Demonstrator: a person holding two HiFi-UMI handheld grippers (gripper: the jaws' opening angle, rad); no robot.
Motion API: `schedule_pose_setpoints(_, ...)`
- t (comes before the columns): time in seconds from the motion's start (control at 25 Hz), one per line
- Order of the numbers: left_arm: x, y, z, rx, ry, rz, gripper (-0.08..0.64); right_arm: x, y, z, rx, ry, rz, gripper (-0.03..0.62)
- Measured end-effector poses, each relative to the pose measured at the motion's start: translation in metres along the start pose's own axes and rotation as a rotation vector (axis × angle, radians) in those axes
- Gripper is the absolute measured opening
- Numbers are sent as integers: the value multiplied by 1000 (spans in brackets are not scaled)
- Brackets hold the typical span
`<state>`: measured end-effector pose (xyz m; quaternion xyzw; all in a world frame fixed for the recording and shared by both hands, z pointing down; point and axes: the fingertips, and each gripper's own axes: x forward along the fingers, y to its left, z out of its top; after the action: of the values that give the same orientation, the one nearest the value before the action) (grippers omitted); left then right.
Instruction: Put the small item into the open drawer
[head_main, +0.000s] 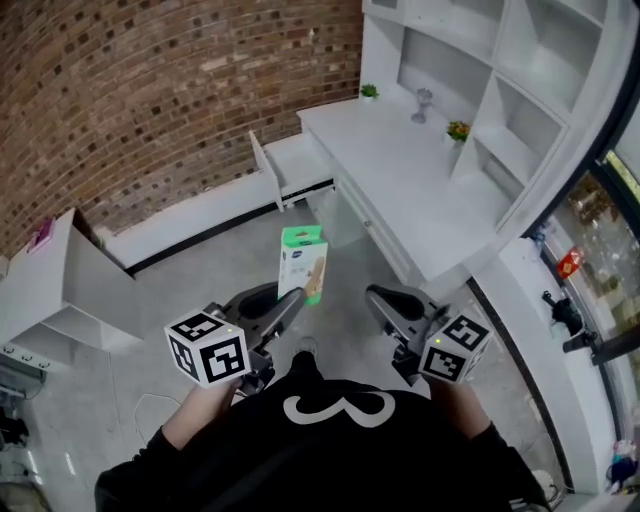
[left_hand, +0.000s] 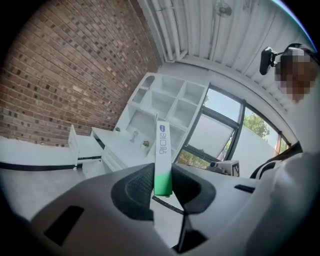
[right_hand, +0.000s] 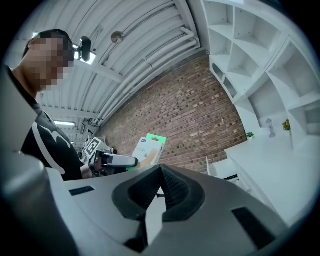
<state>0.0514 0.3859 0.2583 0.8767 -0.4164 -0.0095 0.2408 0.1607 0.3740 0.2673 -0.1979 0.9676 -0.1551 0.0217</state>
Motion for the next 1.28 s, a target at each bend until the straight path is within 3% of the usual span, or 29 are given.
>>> schedule_pose_setpoints(0.24, 9, 25, -8, -34, 7, 22, 91, 15, -21, -9, 47, 0, 3, 9)
schedule_pose_setpoints(0.52, 24, 85, -2, -67, 30, 35, 91, 66, -56, -21, 97, 15, -1, 9)
schedule_pose_setpoints(1.08, 114, 251, 45, -179, 108, 26, 91, 210, -181, -11, 177, 116, -34, 9)
schedule_pose_setpoints(1.28, 134, 298, 65, -162, 138, 23, 91, 256, -213, 11, 159, 131, -31, 9)
